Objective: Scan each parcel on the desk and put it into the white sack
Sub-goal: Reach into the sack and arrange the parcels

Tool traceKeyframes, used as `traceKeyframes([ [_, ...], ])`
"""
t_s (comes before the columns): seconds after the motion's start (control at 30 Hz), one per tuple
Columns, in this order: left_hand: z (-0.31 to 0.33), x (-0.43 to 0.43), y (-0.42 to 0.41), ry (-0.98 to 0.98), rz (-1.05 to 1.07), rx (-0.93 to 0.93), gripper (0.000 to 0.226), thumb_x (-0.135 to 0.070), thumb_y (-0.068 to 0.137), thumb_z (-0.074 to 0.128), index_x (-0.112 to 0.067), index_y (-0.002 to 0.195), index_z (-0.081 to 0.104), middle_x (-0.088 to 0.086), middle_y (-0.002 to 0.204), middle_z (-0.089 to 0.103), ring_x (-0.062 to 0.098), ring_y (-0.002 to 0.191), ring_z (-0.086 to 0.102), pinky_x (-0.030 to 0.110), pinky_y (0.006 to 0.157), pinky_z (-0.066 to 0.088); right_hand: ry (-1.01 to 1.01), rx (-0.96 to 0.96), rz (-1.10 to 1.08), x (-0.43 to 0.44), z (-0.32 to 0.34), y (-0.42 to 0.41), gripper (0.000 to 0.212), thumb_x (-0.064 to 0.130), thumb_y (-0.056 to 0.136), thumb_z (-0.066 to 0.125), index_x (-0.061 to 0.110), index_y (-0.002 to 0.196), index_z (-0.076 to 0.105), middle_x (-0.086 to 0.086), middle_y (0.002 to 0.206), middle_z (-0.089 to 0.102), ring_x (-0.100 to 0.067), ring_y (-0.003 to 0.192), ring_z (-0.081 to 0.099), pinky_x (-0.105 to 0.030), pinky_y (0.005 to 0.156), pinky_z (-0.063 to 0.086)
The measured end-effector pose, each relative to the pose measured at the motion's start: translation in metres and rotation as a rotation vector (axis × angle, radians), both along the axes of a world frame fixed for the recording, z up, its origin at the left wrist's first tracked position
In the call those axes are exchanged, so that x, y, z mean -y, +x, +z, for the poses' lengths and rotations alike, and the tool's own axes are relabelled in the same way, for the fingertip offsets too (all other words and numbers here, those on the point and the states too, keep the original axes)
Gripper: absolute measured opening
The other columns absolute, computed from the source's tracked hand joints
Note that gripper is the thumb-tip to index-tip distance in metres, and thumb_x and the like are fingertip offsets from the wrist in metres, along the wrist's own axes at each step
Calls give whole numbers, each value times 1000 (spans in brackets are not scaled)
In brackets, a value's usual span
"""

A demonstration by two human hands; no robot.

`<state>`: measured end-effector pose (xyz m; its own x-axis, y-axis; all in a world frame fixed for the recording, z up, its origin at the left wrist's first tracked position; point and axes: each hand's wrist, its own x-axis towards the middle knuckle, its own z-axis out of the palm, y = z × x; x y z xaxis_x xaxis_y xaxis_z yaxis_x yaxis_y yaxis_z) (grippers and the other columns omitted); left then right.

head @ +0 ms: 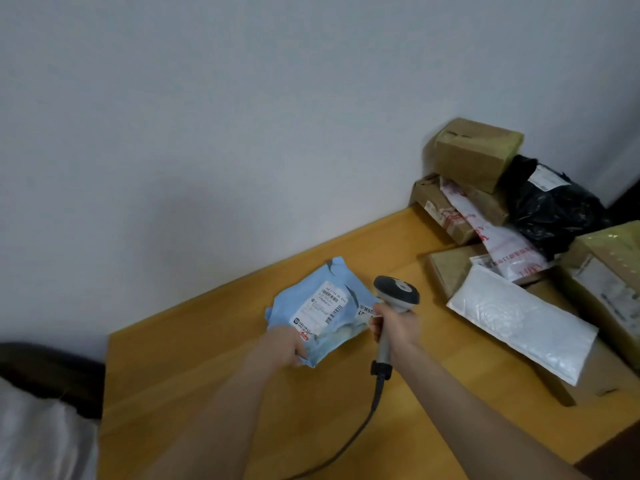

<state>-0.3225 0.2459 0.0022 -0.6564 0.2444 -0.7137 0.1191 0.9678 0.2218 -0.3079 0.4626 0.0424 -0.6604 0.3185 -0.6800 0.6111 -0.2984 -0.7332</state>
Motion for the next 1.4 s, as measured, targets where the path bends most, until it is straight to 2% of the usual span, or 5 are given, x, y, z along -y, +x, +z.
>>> traceKeyframes([
  [0.13,-5,21,10,107,213,209,19,-28,82,71,-16,97,72,-5,65,59,11,58,56,14,48,41,-14,43,51,21,-16,11,20,6,82,66,2,64,60,-12,56,60,-21,47,52,-30,54,45],
  [0.3,-12,35,5,32,655,-334,42,-30,86,64,-19,125,54,5,120,58,21,107,58,30,83,47,59,64,116,35,-32,7,25,7,82,69,4,60,57,-10,59,57,-22,53,52,-34,61,46],
  [0.5,-29,32,-24,100,553,-333,83,-46,86,64,-20,151,19,10,152,27,30,138,29,42,107,33,-9,124,267,48,-50,2,15,18,84,73,13,82,59,-6,85,61,-23,81,56,-35,71,47],
  [0.87,-41,43,8,428,968,133,55,-32,79,77,-3,122,60,10,120,63,23,103,62,29,82,51,-97,158,304,58,-48,8,18,14,83,73,5,97,64,-11,89,69,-25,78,65,-32,61,51],
  [1.4,39,89,47,767,1250,-300,12,-8,76,77,-13,78,66,3,82,68,22,83,64,31,75,51,37,-160,247,100,46,86,17,10,86,67,-2,74,66,-11,51,59,-16,40,49,-26,46,40],
])
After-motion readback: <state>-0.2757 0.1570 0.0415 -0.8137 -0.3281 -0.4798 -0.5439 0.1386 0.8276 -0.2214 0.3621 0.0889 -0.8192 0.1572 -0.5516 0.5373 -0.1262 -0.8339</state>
